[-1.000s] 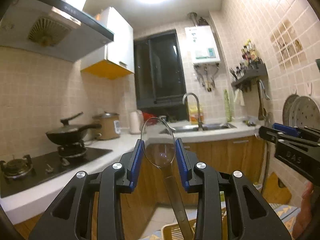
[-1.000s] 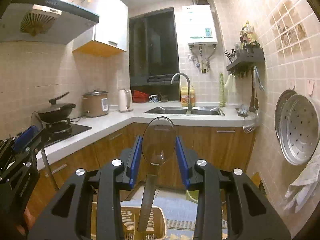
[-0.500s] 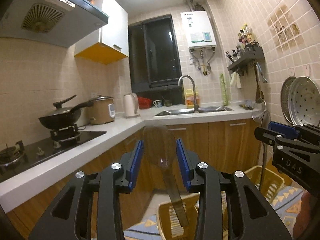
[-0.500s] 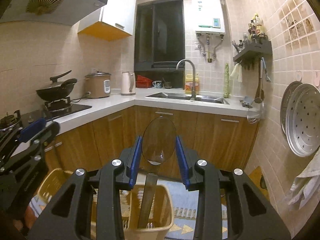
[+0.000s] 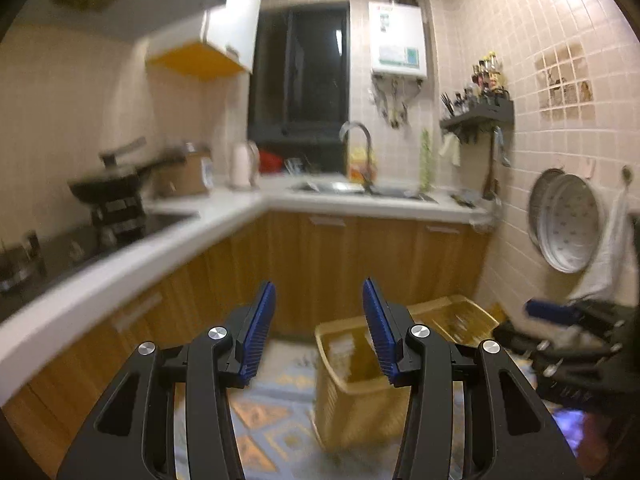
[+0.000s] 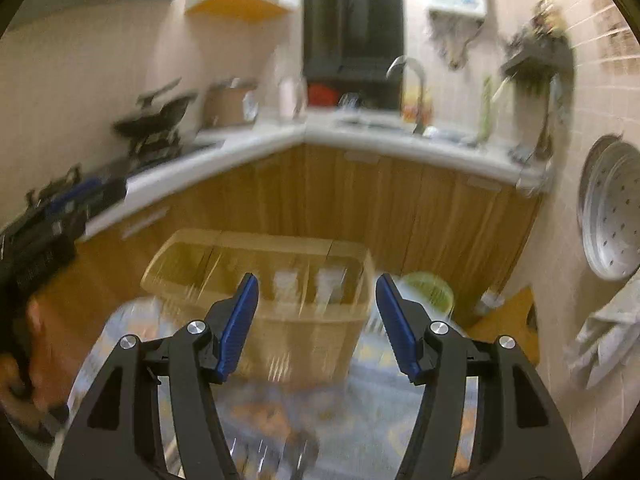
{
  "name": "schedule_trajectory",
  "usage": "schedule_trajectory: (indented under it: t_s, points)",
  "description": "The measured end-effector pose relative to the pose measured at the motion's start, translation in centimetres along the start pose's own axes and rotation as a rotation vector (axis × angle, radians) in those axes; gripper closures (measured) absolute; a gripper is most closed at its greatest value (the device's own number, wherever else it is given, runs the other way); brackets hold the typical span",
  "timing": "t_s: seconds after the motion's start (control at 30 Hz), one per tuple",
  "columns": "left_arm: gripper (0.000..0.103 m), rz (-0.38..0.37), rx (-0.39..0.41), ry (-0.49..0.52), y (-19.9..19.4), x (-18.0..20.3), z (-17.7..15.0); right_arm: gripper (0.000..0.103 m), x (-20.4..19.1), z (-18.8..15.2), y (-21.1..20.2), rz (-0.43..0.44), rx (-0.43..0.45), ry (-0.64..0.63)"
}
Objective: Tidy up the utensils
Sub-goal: 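Grasp the black round spoon with the left tool while the right grasps a clear spoon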
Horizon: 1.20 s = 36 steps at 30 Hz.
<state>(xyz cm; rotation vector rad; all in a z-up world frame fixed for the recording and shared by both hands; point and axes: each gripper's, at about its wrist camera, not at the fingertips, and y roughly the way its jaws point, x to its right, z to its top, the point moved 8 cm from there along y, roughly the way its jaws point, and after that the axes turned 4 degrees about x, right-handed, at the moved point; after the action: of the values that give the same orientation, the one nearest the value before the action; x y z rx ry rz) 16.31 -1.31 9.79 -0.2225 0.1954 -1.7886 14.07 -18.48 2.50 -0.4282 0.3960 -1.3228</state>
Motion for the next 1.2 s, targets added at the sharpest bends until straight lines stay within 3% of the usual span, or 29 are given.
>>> schedule_trajectory:
  t_s: [0.13, 0.33, 0.67, 0.9, 1.13, 1.2]
  points:
    - [0.060, -0.099, -0.166, -0.040, -0.7, 0.5, -3.4, 0.046, -1.1, -4.4, 1.1, 0.057, -0.172, -0.017]
    - [0.067, -0.184, -0.443, -0.072, -0.6, 1.0, -11.1, 0.061, -0.4, -11.2, 4.5, 0.018, -0.395, -0.045]
    - [0.067, -0.179, -0.714, -0.079, -3.5, -1.4, -19.5, 0.062, 0.4, -15.2, 5.2, 0.048, -0.493, -0.038]
    - [0.067, -0.190, -0.820, -0.060, -4.9, -1.2, -22.2, 0.062, -0.9, -16.4, 5.4, 0.057, -0.519, -0.076]
    - [0.067, -0.181, -0.834, 0.013, -5.1, -0.4, -23.0, 0.062, -1.3, -16.2, 5.6, 0.048, -0.510, -0.093]
    - [0.067, -0.185, -0.842, 0.038, -5.4, -0.4, -23.2, 0.067, -1.6, -16.1, 5.6, 0.057, -0.509, -0.101]
